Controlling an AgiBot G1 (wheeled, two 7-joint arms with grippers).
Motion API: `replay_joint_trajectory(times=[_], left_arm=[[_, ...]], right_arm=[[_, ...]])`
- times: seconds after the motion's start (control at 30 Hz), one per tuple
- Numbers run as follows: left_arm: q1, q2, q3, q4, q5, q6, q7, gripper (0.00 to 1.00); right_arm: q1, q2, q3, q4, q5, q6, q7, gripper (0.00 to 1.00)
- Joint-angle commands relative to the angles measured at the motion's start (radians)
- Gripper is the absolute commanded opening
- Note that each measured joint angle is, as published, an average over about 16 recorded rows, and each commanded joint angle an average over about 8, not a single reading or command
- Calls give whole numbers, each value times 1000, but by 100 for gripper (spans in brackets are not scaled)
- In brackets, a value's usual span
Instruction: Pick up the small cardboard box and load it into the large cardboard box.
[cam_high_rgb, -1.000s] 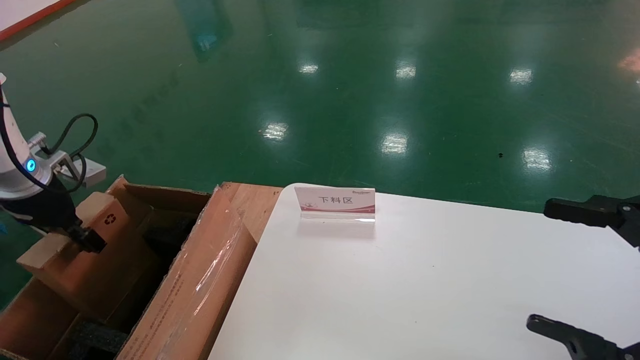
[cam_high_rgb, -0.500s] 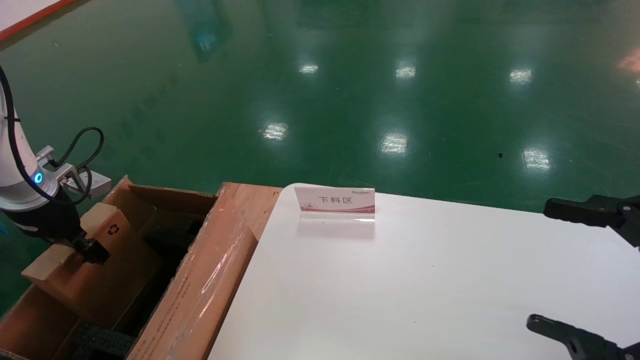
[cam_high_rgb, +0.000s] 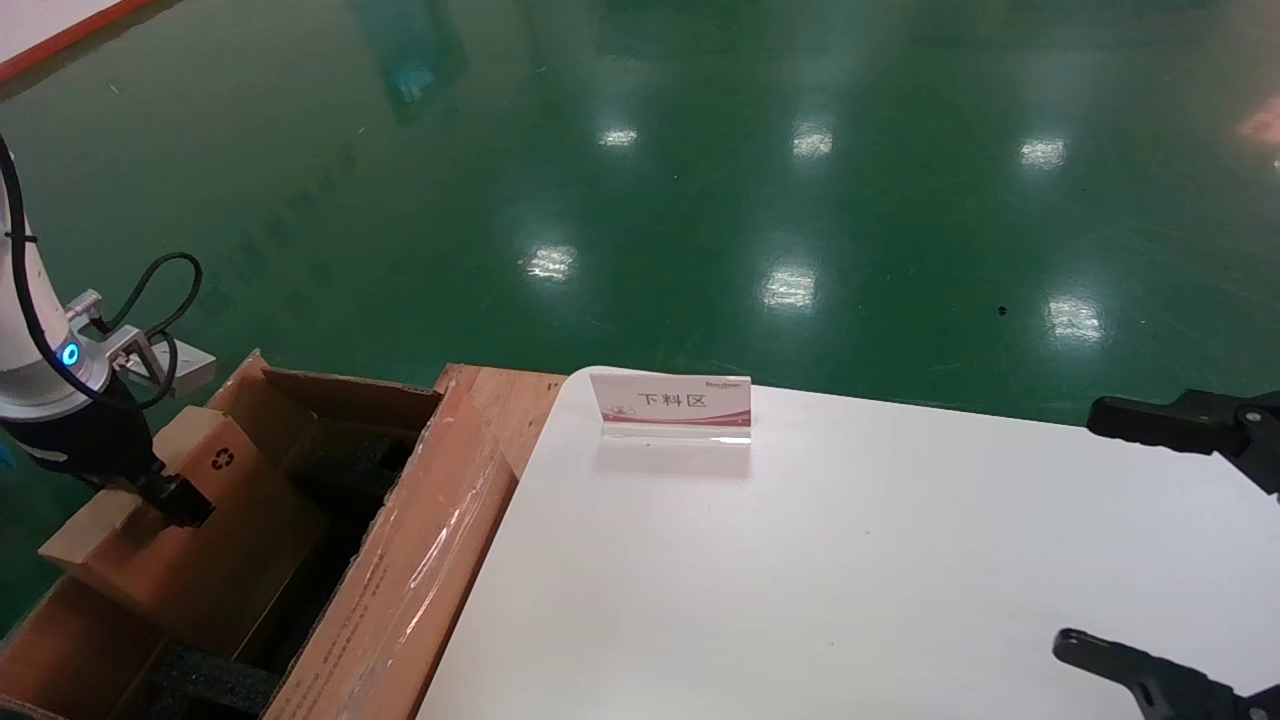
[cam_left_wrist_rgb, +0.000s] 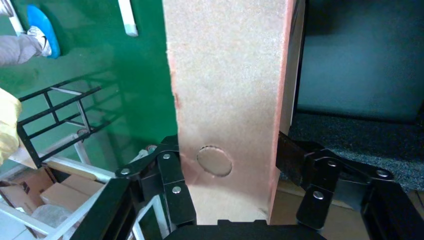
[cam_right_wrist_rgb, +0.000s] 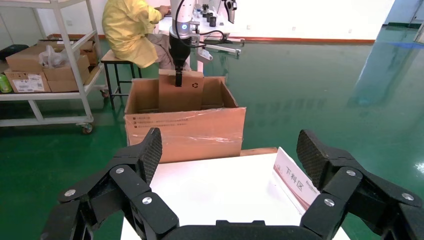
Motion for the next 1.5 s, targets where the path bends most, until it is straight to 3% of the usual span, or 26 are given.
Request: replay_joint_trajectory(times=[0.03,0.43,0.6,0.93,1.17,1.33,1.5], left_arm=[[-1,0,0,0,1,0,-1,100],[-8,3,0,-4,5,-3,5,100],[-59,10,-20,-45,0,-21,49,100],[-295,-64,-124,-326,-57,-116,170,100],[-391,-105,-157,-525,-52,-176,152,100],[-384,-103,-210,-592,-53,-183,148,100],[-285,-107,-353,-613,-80,-151,207,100]], right_arm=[[0,0,0,0,0,0,0,100],[0,0,0,0,0,0,0,100],[0,0,0,0,0,0,0,100],[1,0,-1,-1,0,0,-1,100],[1,0,-1,-1,0,0,-1,100],[1,0,0,-1,0,0,-1,100],[1,0,-1,-2,0,0,-1,100]])
